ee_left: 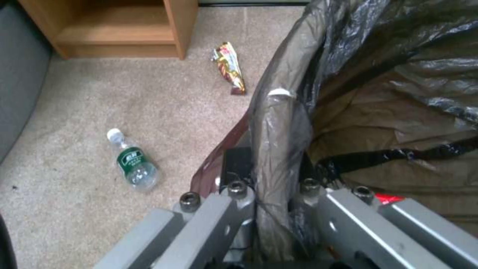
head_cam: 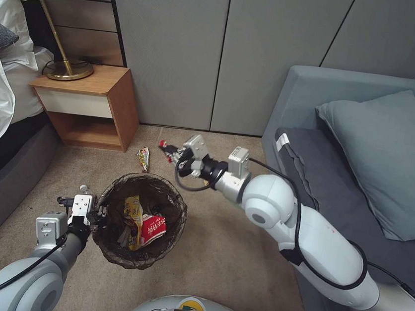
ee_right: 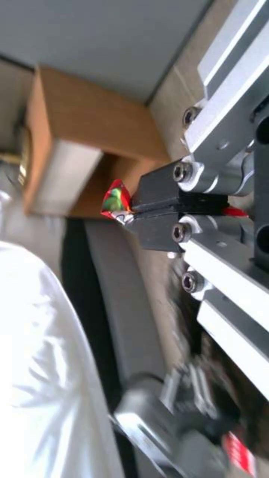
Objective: Pick up the trash bin, then pick up the garbage from the floor and place it into the trash bin.
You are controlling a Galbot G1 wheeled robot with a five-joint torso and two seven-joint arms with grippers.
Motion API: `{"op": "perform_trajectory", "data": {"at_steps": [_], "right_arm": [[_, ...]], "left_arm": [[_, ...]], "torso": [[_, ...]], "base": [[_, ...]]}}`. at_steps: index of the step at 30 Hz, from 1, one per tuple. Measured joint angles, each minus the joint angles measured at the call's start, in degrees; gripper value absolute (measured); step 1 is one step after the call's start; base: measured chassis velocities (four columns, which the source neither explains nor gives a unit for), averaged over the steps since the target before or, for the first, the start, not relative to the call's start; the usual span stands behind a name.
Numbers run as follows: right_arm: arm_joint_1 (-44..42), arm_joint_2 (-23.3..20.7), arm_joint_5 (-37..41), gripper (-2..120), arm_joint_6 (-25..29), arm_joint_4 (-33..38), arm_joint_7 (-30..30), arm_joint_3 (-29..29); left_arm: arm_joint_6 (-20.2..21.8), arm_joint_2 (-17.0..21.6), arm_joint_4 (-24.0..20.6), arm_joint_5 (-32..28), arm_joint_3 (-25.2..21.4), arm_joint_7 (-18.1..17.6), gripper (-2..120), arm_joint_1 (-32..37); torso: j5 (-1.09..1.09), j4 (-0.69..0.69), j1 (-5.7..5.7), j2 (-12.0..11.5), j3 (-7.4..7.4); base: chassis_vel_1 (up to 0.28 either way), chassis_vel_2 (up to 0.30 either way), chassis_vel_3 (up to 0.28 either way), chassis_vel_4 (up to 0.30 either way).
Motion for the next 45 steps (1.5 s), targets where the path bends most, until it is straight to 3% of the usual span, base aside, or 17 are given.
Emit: {"op": "perform_trajectory", "data": {"at_steps": [18, 36, 45], "right_arm": [[1.96, -0.08, 0.78, 3, -3.69, 2.13, 4.34, -12.85], [1.6, 1.15, 1.82, 71, -4.7, 2.48, 10.43, -14.74], [1.79, 1.32, 2.22, 98, -4.12, 2.77, 12.0, -14.62]], "left_arm": [[0.0, -0.27, 0.0, -0.06, 0.27, -0.01, 2, -0.6], [0.08, -0.36, 0.0, -0.15, 0.23, 0.0, 2, -0.79], [0.09, -0.43, 0.0, -0.14, 0.24, 0.01, 2, -0.86]], "torso": [[0.0, 0.0, 0.0, 0.0, 0.0], [0.0, 0.0, 0.0, 0.0, 0.0], [0.0, 0.0, 0.0, 0.0, 0.0]], "base": [[0.0, 0.0, 0.0, 0.0], [0.0, 0.0, 0.0, 0.0], [0.0, 0.0, 0.0, 0.0]]}}
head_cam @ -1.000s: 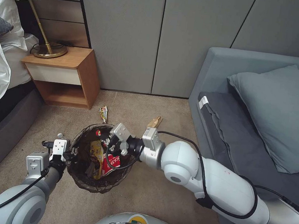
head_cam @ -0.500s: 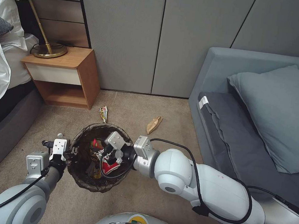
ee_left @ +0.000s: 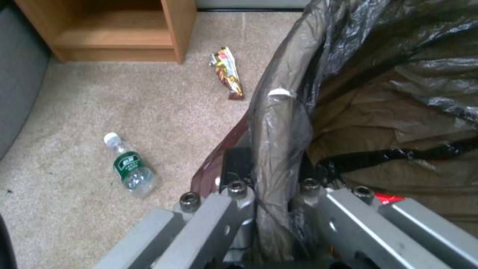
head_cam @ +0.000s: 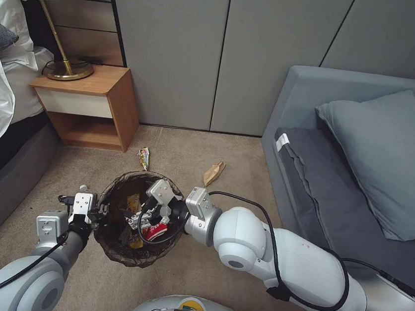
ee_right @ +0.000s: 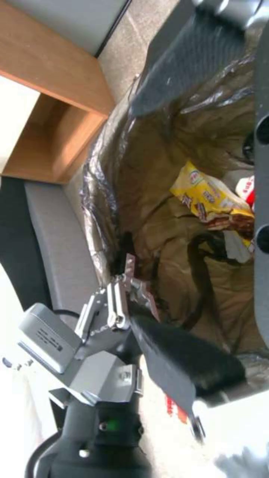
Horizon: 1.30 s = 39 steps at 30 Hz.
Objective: Pick up the trash bin, then pick up the garbage from the floor and place it into the trash bin.
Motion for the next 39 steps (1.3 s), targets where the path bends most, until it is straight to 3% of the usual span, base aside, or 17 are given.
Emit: {"op": "perform_trajectory", "data": {"at_steps": [8, 13, 17, 21, 24, 29, 34, 39], "right_arm": [[0.3, -0.02, 2.13, 100, 4.57, 0.33, 2.77, 4.83], [-1.5, -1.78, 1.38, 100, 11.48, 0.32, 3.72, 11.31], [-3.81, -2.66, 0.2, 100, 13.99, 0.23, 4.81, 14.99], [-9.54, -4.24, -4.03, 100, 15.62, 0.41, 4.43, 21.79], [-20.88, -5.38, -10.27, 100, 16.83, 1.23, 2.29, 32.67], [-28.9, -5.12, -15.43, 100, 18.27, 1.91, 1.06, 39.87], [-39.75, -2.78, -21.73, 100, 20.8, 3.11, 0.92, 48.41], [-49.32, 2.32, -27.02, 100, 23.0, 4.84, -0.28, 57.18]], "left_arm": [[0.0, -0.2, 0.0, -0.03, 0.01, 0.03, 2, -0.89], [0.0, -0.18, 0.0, -0.15, -0.03, 0.04, 2, -1.62], [0.01, -0.17, 0.0, -0.22, -0.04, 0.04, 2, -1.83], [0.02, -0.09, 0.0, -0.36, -0.03, 0.05, 2, -2.09], [0.03, 0.07, 0.0, -0.58, -0.15, 0.05, 2, -2.46], [0.12, 0.4, 0.0, -0.74, -0.15, 0.07, 2, -2.64], [0.46, 0.33, 0.0, -0.98, -0.16, 0.09, 2, -3.04], [0.67, 0.26, 0.0, -1.11, -0.06, 0.11, 2, -3.13]], "torso": [[0.0, 0.01, 0.0, 0.0, 0.0], [0.0, 0.0, 0.0, 0.0, 0.0], [0.01, 0.01, 0.0, 0.0, 0.0], [0.01, 0.01, 0.0, 0.0, 0.0], [0.02, -0.02, 0.0, 0.0, 0.0], [0.01, -0.02, 0.0, 0.0, 0.0], [0.01, 0.0, 0.0, 0.0, 0.0], [0.01, -0.01, 0.0, 0.0, -0.01]], "base": [[0.0, 0.0, 0.0, 0.0], [0.0, 0.0, 0.0, 0.0], [0.0, 0.0, 0.0, 0.0], [0.0, 0.0, 0.0, 0.0], [0.0, 0.0, 0.0, 0.0], [0.0, 0.0, 0.0, 0.0], [0.0, 0.0, 0.0, 0.0], [0.0, 0.0, 0.0, 0.0]]}}
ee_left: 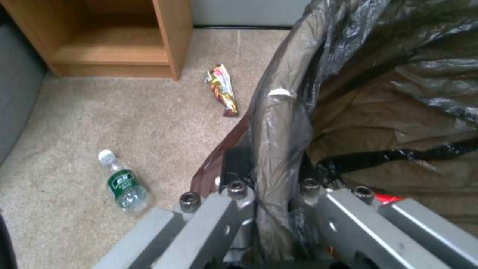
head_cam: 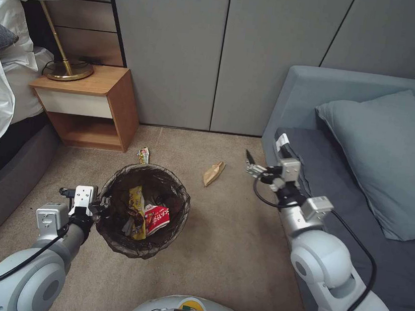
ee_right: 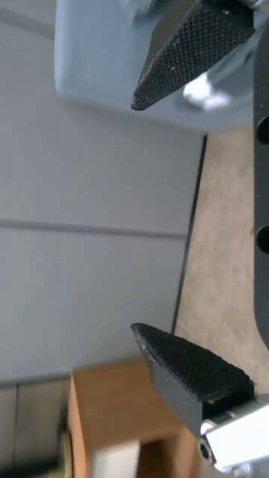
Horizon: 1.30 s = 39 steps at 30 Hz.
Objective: Pick up the trash bin, then pick up the garbage from the floor and place it into the trash bin.
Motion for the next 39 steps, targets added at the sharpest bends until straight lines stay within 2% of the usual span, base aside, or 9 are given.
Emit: {"op": "perform_trajectory", "data": {"at_steps": [2, 4, 6, 7, 10, 13, 39], "right_arm": [[-6.05, 5.25, -5.1, 100, 2.2, 1.6, -1.93, 4.13], [-7.6, 6.83, -6.73, 100, 2.86, 1.95, -2.52, 4.91], [-11.91, 11.68, -12.01, 100, 5.08, 2.71, -4.25, 6.73], [-11.91, 11.68, -12.01, 100, 5.08, 2.71, -4.25, 6.73], [-15.46, 16.56, -16.4, 100, 6.91, 3.07, -4.77, 7.12], [-16.7, 18.47, -17.78, 100, 7.38, 3.35, -4.85, 7.09], [-18.18, 20.58, -18.4, 100, 7.48, 3.87, -4.49, 7.59]], "left_arm": [[0.02, 0.47, 0.0, -0.01, -0.02, 0.05, 2, -0.18], [0.02, 0.58, 0.0, 0.07, -0.05, 0.17, 2, -0.27], [0.01, 0.55, 0.0, 1.01, -0.14, 1.22, 2, -0.55], [0.01, 0.55, 0.0, 1.01, -0.14, 1.22, 2, -0.55], [-0.05, -0.04, 0.0, 2.2, 0.01, 2.05, 2, -0.74], [-0.31, -0.12, 0.0, 4.0, 0.04, 3.31, 2, -1.03], [-0.54, -0.55, 0.0, 4.92, 0.06, 4.99, 2, -1.3]], "torso": [[0.0, 0.0, 0.0, 0.0, 0.0], [-0.01, -0.01, 0.0, 0.0, 0.0], [-0.01, -0.01, 0.0, 0.0, 0.0], [-0.01, -0.01, 0.0, 0.0, 0.0], [-0.02, 0.02, 0.0, 0.0, 0.0], [-0.02, 0.02, 0.0, 0.0, 0.0], [-0.01, 0.0, 0.0, 0.0, 0.0]], "base": [[0.0, 0.0, 0.0, 0.0], [0.0, 0.0, 0.0, 0.0], [0.0, 0.0, 0.0, 0.0], [0.0, 0.0, 0.0, 0.0], [0.0, 0.0, 0.0, 0.0], [0.0, 0.0, 0.0, 0.0], [0.0, 0.0, 0.0, 0.0]]}}
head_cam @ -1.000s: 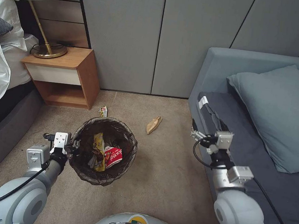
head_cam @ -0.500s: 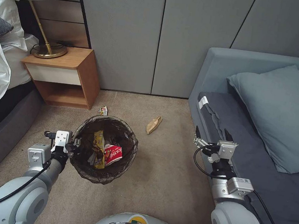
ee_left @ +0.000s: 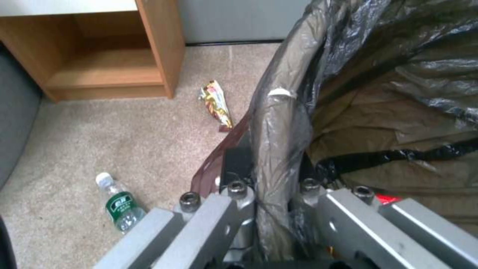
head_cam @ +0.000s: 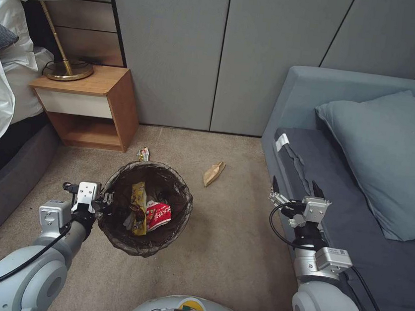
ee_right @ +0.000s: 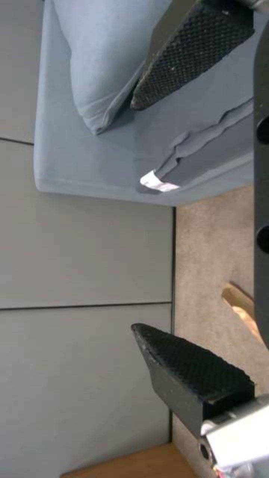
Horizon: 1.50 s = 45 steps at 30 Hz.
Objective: Pick up the trash bin, then pick up the garbage from the floor and place it into the trash bin.
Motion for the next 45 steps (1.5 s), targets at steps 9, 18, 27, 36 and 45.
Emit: {"op": "perform_trajectory", "data": {"at_steps": [9, 18, 27, 36, 45], "right_arm": [[0.35, -0.11, -0.02, 100, -0.07, -0.14, 0.06, -0.24], [0.6, -0.18, 0.2, 100, -0.32, -0.36, 0.23, -0.38], [0.73, -0.24, 0.25, 100, -0.44, -0.4, 0.42, -0.47], [0.67, -0.18, 0.26, 100, -0.46, -0.4, 0.47, -0.61], [0.53, -0.1, 0.22, 100, -0.46, -0.4, 0.49, -0.82]], "left_arm": [[0.03, -0.1, 0.0, 0.03, 0.09, 0.0, 2, 0.37], [0.08, -0.15, 0.0, 0.04, 0.09, -0.02, 2, 0.5], [0.13, -0.22, 0.0, 0.03, 0.15, -0.03, 2, 0.32], [0.14, -0.3, 0.0, 0.03, 0.16, 0.03, 2, 0.36], [0.13, -0.37, 0.0, 0.03, 0.21, 0.08, 2, 0.38]], "torso": [[0.0, 0.0, 0.0, 0.0, 0.0], [0.0, 0.0, 0.0, 0.0, 0.0], [0.0, 0.0, 0.0, 0.0, 0.0], [0.0, 0.0, 0.0, 0.0, 0.0], [0.0, 0.01, 0.0, 0.0, 0.0]], "base": [[0.0, 0.0, 0.0, 0.0], [0.0, 0.0, 0.0, 0.0], [0.0, 0.0, 0.0, 0.0], [0.0, 0.0, 0.0, 0.0], [0.0, 0.0, 0.0, 0.0]]}}
